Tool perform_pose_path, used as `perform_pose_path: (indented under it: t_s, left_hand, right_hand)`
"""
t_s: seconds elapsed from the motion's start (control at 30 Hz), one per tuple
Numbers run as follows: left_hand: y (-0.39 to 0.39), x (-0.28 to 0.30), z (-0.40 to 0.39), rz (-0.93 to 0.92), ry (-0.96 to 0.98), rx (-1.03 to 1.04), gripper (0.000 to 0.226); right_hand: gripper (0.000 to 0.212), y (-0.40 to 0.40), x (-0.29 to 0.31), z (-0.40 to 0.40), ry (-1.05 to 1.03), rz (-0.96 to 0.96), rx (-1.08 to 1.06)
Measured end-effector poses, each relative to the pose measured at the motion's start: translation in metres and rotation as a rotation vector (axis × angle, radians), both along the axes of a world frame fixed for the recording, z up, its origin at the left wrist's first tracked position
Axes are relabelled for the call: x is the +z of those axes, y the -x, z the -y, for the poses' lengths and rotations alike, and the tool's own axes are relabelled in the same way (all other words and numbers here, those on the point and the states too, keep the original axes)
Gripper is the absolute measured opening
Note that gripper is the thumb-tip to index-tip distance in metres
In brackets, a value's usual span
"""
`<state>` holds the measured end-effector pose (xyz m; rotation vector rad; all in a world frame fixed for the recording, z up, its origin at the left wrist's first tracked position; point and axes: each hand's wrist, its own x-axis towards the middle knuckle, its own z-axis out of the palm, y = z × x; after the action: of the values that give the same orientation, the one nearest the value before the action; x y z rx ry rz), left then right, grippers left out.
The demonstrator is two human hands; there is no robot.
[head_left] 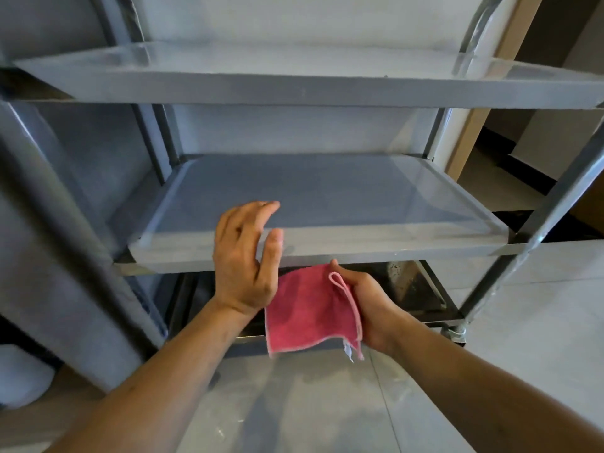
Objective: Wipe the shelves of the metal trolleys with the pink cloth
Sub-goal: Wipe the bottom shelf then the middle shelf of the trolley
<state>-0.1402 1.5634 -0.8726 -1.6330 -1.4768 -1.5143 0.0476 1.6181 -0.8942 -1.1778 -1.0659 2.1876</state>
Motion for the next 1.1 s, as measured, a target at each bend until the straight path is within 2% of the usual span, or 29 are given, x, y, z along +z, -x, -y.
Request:
perform_pose_path:
  t_s: [0.17, 0.33, 0.5, 0.6, 0.7, 0.77, 0.83, 0.9, 1.0, 1.03, 1.1]
  left_hand:
    - [0.008, -0.042, 0.033, -0.073, -0.004, -0.060, 0.046]
    - [0.026, -0.081, 0.049, -0.004, 0.148, -0.029, 0.043]
    - [0.040, -0.116, 0.055, 0.074, 0.342, 0.092, 0.034]
    - [0.042, -0.134, 0.051, 0.347, 0.499, 0.146, 0.033]
    - [0.040, -0.146, 0.036, 0.954, 0.734, 0.043, 0.027]
    - [0.038, -0.154, 0.027, 1.333, 0.918, -0.085, 0.045]
    - [0.036, -0.166, 0.022, 1.557, 1.070, -0.257, 0.060]
    - [0.036, -0.177, 0.023, 1.656, 1.130, -0.400, 0.059]
    - [0.040, -0.191, 0.023, 1.728, 1.052, -0.406, 0.055]
    - [0.042, -0.195, 0.022, 1.755, 0.986, -0.384, 0.055]
    - [0.048, -0.201, 0.019, 1.748, 0.899, -0.295, 0.052]
  right_hand:
    - [0.055, 0.014, -0.021, -0.001, 0.128, -0.041, 0.023]
    - [0.058, 0.023, -0.050, -0.007, 0.205, -0.110, 0.000]
    - [0.058, 0.021, -0.080, -0.015, 0.240, -0.150, -0.073]
    - [0.058, 0.024, -0.092, -0.015, 0.242, -0.142, -0.060]
    - [0.069, 0.030, -0.106, -0.013, 0.281, -0.138, -0.080]
    - [0.078, 0.032, -0.116, -0.012, 0.295, -0.130, -0.094]
    - [0.084, 0.034, -0.125, -0.012, 0.303, -0.129, -0.068]
    - [0.091, 0.032, -0.134, -0.011, 0.327, -0.114, -0.039]
    - [0.097, 0.030, -0.143, -0.014, 0.363, -0.072, 0.040]
    - [0.089, 0.029, -0.145, -0.016, 0.342, -0.045, 0.078]
    - [0.057, 0.030, -0.147, -0.021, 0.234, 0.075, 0.143]
